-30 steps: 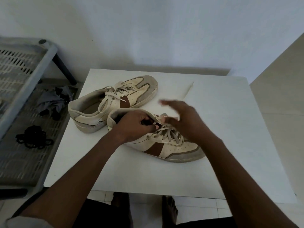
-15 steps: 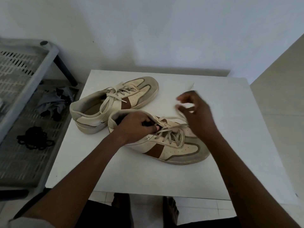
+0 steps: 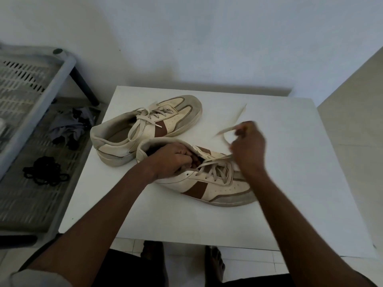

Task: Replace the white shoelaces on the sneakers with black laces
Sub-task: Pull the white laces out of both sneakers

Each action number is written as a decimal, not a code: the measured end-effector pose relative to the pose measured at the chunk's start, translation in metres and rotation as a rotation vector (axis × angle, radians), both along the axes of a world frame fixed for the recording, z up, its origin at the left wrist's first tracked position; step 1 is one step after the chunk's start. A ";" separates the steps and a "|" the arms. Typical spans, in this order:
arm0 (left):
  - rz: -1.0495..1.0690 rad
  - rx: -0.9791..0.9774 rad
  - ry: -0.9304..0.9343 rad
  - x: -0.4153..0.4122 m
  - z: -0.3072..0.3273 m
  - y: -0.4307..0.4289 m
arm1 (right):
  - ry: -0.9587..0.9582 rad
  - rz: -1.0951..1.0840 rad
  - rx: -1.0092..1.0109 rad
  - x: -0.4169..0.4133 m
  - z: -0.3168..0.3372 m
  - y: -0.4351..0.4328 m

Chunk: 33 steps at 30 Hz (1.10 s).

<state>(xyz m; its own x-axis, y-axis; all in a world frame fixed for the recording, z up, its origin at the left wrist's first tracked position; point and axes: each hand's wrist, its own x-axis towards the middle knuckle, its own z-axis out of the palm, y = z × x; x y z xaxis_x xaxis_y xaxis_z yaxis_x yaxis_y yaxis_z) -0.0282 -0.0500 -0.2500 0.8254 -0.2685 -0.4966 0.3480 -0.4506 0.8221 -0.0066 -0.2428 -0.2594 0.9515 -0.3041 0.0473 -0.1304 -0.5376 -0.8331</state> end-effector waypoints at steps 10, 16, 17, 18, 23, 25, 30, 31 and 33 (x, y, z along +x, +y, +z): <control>0.019 -0.049 -0.030 0.001 -0.001 -0.002 | -0.021 0.086 -0.135 0.003 0.014 -0.024; -0.067 -0.115 -0.005 0.001 0.000 -0.001 | 0.424 0.849 -0.210 -0.010 0.041 -0.009; -0.090 -0.114 -0.005 0.000 0.002 -0.001 | 0.398 0.841 -0.234 -0.009 0.040 -0.009; -0.121 -0.108 -0.006 -0.001 0.004 -0.001 | 0.344 0.814 -0.265 -0.008 0.040 -0.010; -0.175 -0.041 -0.043 -0.003 0.009 -0.002 | -0.022 0.597 -0.320 -0.007 0.038 -0.007; -0.152 -0.028 -0.065 -0.002 0.005 0.000 | 0.017 0.682 -0.239 -0.009 0.038 -0.005; -0.093 -0.091 -0.017 0.001 0.004 0.008 | 0.339 0.996 -0.224 -0.013 0.043 -0.009; -0.113 -0.103 0.005 0.001 0.006 0.011 | 0.347 1.008 -0.233 -0.013 0.042 -0.009; -0.151 -0.145 0.062 0.001 0.011 0.016 | 0.304 1.008 -0.271 -0.013 0.040 -0.008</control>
